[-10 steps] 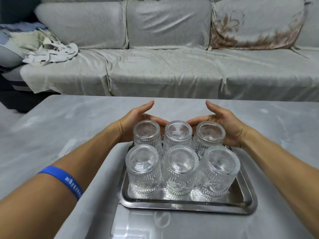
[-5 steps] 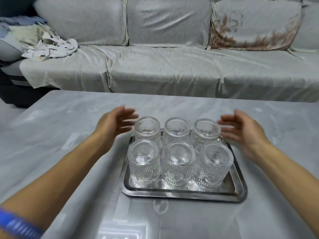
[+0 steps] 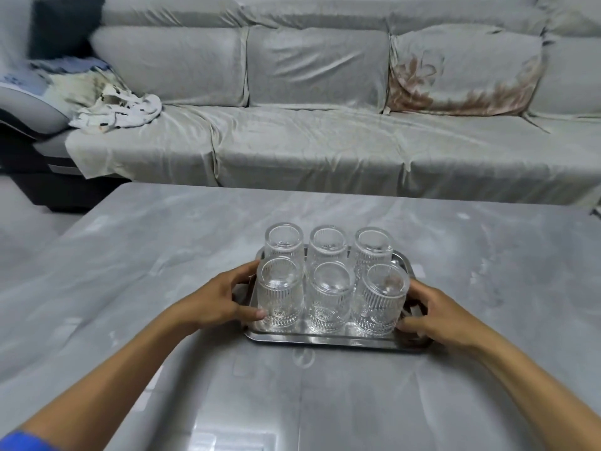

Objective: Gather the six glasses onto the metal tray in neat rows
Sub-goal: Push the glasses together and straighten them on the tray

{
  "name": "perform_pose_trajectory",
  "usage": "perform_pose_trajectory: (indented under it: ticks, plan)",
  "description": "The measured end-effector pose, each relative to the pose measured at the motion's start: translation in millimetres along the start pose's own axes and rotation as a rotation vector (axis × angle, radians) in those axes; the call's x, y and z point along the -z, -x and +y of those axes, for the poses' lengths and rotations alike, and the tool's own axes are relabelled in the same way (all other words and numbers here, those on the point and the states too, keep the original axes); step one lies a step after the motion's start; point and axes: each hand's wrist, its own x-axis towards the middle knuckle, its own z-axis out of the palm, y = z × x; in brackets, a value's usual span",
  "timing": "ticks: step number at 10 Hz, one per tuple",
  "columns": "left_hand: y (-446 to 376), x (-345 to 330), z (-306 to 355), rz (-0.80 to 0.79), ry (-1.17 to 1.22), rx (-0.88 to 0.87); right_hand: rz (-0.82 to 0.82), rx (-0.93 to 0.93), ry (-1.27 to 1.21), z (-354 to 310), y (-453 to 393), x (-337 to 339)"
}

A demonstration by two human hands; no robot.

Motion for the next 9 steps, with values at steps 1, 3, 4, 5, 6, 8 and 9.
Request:
perform_pose_trajectory:
  ticks: [1, 3, 4, 5, 6, 8, 9]
  plan:
    - [-1.6, 4.4, -2.3, 0.007, 0.005, 0.016, 0.026, -0.028, -0.109, 2.2, -5.1, 3.3]
    - [-14.8, 11.5, -1.8, -0.063, 0.008, 0.033, 0.001, -0.049, -0.119, 0.2, -19.5, 4.6]
    - [-14.7, 12.1, -6.9, -0.05, -0.004, 0.026, 0.03, -0.074, -0.134, 2.9, -23.4, 4.8]
    - [-15.0, 12.0, -9.6, -0.035, 0.0, 0.018, 0.041, -0.071, -0.135, 4.4, -23.8, 4.8]
    - [-14.8, 10.2, -11.7, -0.034, 0.007, -0.004, 0.065, -0.074, -0.116, 6.0, -22.9, 1.4]
    - [-15.8, 11.5, -9.6, -0.029, -0.008, 0.005, 0.056, -0.05, -0.067, 7.3, -24.3, 0.0]
    - [-10.7, 7.9, -12.1, -0.006, 0.026, 0.0, 0.052, -0.057, -0.098, 4.9, -20.1, 3.8]
